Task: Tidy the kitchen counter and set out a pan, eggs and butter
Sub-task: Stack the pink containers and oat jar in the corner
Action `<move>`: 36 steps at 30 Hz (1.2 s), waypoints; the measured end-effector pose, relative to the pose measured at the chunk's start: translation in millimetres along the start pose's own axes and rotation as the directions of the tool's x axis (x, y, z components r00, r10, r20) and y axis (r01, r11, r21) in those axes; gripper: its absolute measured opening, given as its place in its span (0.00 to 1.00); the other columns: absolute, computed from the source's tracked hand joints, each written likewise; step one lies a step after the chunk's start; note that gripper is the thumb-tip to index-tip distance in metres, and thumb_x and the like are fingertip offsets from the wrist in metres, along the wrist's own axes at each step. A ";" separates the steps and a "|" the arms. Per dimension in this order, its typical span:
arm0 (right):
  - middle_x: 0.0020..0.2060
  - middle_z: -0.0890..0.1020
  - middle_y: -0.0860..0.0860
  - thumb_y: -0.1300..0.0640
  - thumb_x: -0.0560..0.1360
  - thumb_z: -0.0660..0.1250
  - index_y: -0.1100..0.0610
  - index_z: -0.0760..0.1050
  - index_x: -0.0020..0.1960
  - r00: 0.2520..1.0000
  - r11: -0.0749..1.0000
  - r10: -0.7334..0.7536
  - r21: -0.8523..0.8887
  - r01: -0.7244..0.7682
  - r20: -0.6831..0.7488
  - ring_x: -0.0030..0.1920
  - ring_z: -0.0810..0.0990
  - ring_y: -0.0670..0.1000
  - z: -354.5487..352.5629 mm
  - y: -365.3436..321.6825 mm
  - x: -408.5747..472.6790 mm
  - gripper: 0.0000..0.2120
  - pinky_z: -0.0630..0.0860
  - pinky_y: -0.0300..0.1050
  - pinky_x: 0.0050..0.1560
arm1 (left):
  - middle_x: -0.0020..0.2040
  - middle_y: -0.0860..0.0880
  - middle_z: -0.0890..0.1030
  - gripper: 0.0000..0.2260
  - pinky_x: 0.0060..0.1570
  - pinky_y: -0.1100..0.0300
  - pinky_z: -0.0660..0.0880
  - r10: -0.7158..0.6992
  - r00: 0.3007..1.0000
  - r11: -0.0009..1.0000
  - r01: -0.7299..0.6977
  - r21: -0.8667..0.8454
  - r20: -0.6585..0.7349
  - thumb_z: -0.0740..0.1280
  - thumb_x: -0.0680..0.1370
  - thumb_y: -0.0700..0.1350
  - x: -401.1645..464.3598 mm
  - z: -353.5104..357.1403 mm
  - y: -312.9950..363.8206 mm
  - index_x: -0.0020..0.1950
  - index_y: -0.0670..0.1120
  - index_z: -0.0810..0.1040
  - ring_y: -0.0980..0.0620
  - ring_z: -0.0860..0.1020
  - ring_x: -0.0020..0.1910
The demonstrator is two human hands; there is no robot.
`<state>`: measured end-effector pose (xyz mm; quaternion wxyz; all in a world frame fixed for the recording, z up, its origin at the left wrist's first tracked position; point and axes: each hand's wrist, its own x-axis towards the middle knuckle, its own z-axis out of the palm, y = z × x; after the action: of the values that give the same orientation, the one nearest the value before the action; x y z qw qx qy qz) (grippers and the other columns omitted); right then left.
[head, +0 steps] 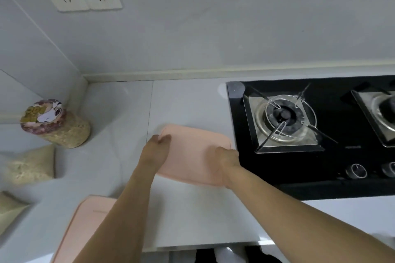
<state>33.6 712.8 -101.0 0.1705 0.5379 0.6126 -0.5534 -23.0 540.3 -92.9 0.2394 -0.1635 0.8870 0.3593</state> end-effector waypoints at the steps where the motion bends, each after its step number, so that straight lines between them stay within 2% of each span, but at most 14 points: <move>1: 0.67 0.70 0.60 0.55 0.77 0.59 0.64 0.57 0.73 1.000 1.000 0.002 0.000 -0.002 -0.020 0.66 0.71 0.62 1.7 -0.2 2.4 0.28 0.67 0.56 0.68 | 0.67 0.42 0.73 0.22 0.57 0.54 0.65 -0.007 1.000 1.000 0.007 -0.013 0.006 0.56 0.82 0.54 3.2 -1.0 2.0 0.70 0.41 0.69 0.41 0.72 0.64; 5: 0.69 0.68 0.59 0.57 0.79 0.57 0.64 0.56 0.74 0.999 0.999 0.034 0.007 -0.034 -0.013 0.68 0.69 0.61 1.5 -5.1 11.5 0.26 0.64 0.54 0.70 | 0.65 0.44 0.74 0.22 0.63 0.50 0.68 -0.041 0.997 0.990 0.049 -0.129 0.063 0.58 0.80 0.55 9.3 -5.8 9.3 0.69 0.44 0.70 0.41 0.72 0.62; 8: 0.70 0.67 0.61 0.59 0.81 0.54 0.66 0.56 0.75 0.997 1.000 -0.018 -0.023 0.019 0.074 0.69 0.67 0.61 -6.3 -20.2 11.1 0.24 0.64 0.52 0.70 | 0.62 0.47 0.75 0.19 0.59 0.52 0.69 -0.041 0.994 0.965 0.065 -0.255 0.098 0.60 0.80 0.52 4.2 -11.2 17.0 0.68 0.46 0.71 0.45 0.73 0.57; 10: 0.69 0.67 0.60 0.57 0.80 0.56 0.64 0.55 0.76 0.997 0.999 -0.043 0.010 0.043 0.063 0.67 0.68 0.60 -19.1 -30.8 6.3 0.27 0.65 0.54 0.70 | 0.62 0.48 0.73 0.19 0.57 0.55 0.66 -0.012 0.997 0.951 0.035 -0.307 0.074 0.60 0.81 0.49 -5.1 -12.8 25.7 0.70 0.46 0.68 0.45 0.71 0.57; 13: 0.66 0.69 0.58 0.55 0.77 0.58 0.61 0.56 0.75 0.984 0.992 -0.125 0.043 0.121 0.123 0.63 0.71 0.60 -45.9 -48.0 -7.5 0.29 0.69 0.55 0.66 | 0.71 0.47 0.68 0.24 0.65 0.51 0.63 -0.005 1.000 0.939 0.004 -0.344 -0.001 0.59 0.81 0.49 -30.7 -13.9 51.3 0.76 0.45 0.61 0.44 0.67 0.68; 14: 0.65 0.71 0.57 0.54 0.76 0.58 0.60 0.57 0.75 0.983 0.990 -0.129 0.069 0.121 0.129 0.61 0.72 0.60 -58.0 -49.9 -11.7 0.30 0.69 0.56 0.65 | 0.72 0.46 0.67 0.24 0.66 0.50 0.64 -0.002 1.000 0.939 -0.005 -0.343 -0.023 0.59 0.81 0.49 -39.3 -12.5 59.5 0.76 0.45 0.61 0.43 0.67 0.69; 17: 0.57 0.75 0.56 0.55 0.75 0.59 0.62 0.65 0.71 0.978 0.976 -0.176 0.152 0.158 0.112 0.55 0.74 0.58 -100.5 -52.3 -21.9 0.25 0.71 0.56 0.64 | 0.65 0.46 0.72 0.21 0.59 0.49 0.68 0.043 0.996 0.952 -0.064 -0.298 -0.077 0.58 0.79 0.49 -68.1 -2.5 88.6 0.72 0.46 0.66 0.41 0.71 0.61; 20: 0.56 0.74 0.54 0.54 0.73 0.58 0.59 0.63 0.72 0.978 0.961 -0.176 0.234 0.146 0.109 0.55 0.74 0.58 -155.0 -36.3 -30.4 0.27 0.70 0.57 0.64 | 0.58 0.47 0.74 0.18 0.53 0.50 0.69 0.127 0.989 0.956 -0.141 -0.258 -0.068 0.58 0.78 0.50 -105.0 23.9 119.7 0.67 0.47 0.69 0.43 0.72 0.54; 23: 0.58 0.74 0.54 0.53 0.72 0.57 0.57 0.63 0.72 0.985 0.943 -0.142 0.315 0.105 0.096 0.57 0.73 0.58 -213.4 -11.7 -35.7 0.28 0.69 0.58 0.65 | 0.55 0.47 0.75 0.17 0.56 0.48 0.73 0.190 0.981 0.960 -0.192 -0.204 -0.030 0.58 0.77 0.51 -145.7 59.8 150.7 0.63 0.46 0.69 0.43 0.74 0.53; 25: 0.60 0.73 0.55 0.53 0.73 0.58 0.56 0.63 0.72 0.991 0.933 -0.115 0.348 0.085 0.065 0.59 0.72 0.59 -257.6 3.8 -38.6 0.27 0.69 0.58 0.65 | 0.55 0.47 0.75 0.15 0.56 0.50 0.73 0.239 0.971 0.955 -0.235 -0.182 0.000 0.60 0.76 0.51 -173.9 90.5 171.4 0.61 0.47 0.69 0.43 0.75 0.53; 30: 0.61 0.72 0.52 0.53 0.71 0.58 0.55 0.63 0.71 0.996 0.889 -0.077 0.449 0.087 -0.042 0.60 0.72 0.58 -377.4 47.2 -42.8 0.29 0.67 0.56 0.67 | 0.45 0.52 0.75 0.07 0.45 0.57 0.73 0.378 0.922 0.919 -0.362 -0.155 0.086 0.63 0.76 0.48 -252.2 174.6 223.6 0.52 0.50 0.70 0.49 0.76 0.45; 33: 0.57 0.75 0.53 0.55 0.70 0.57 0.55 0.67 0.69 0.989 0.854 -0.103 0.500 0.145 -0.110 0.58 0.73 0.58 -449.8 76.6 -46.4 0.26 0.69 0.57 0.65 | 0.48 0.51 0.77 0.13 0.46 0.56 0.74 0.445 0.884 0.892 -0.425 -0.152 0.141 0.64 0.74 0.50 -296.2 227.7 253.7 0.57 0.48 0.69 0.49 0.76 0.47; 36: 0.47 0.75 0.53 0.58 0.73 0.56 0.56 0.69 0.62 0.979 0.827 -0.108 0.531 0.185 -0.174 0.54 0.73 0.57 -507.4 99.6 -54.8 0.18 0.69 0.52 0.62 | 0.55 0.47 0.77 0.21 0.50 0.54 0.75 0.482 0.853 0.876 -0.463 -0.133 0.202 0.64 0.72 0.52 -327.8 269.6 279.0 0.62 0.45 0.69 0.46 0.77 0.51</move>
<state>334.1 1105.1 60.8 -0.0745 0.5518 0.4798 -0.6780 203.6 963.9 71.7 0.2376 0.0924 0.8513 0.4585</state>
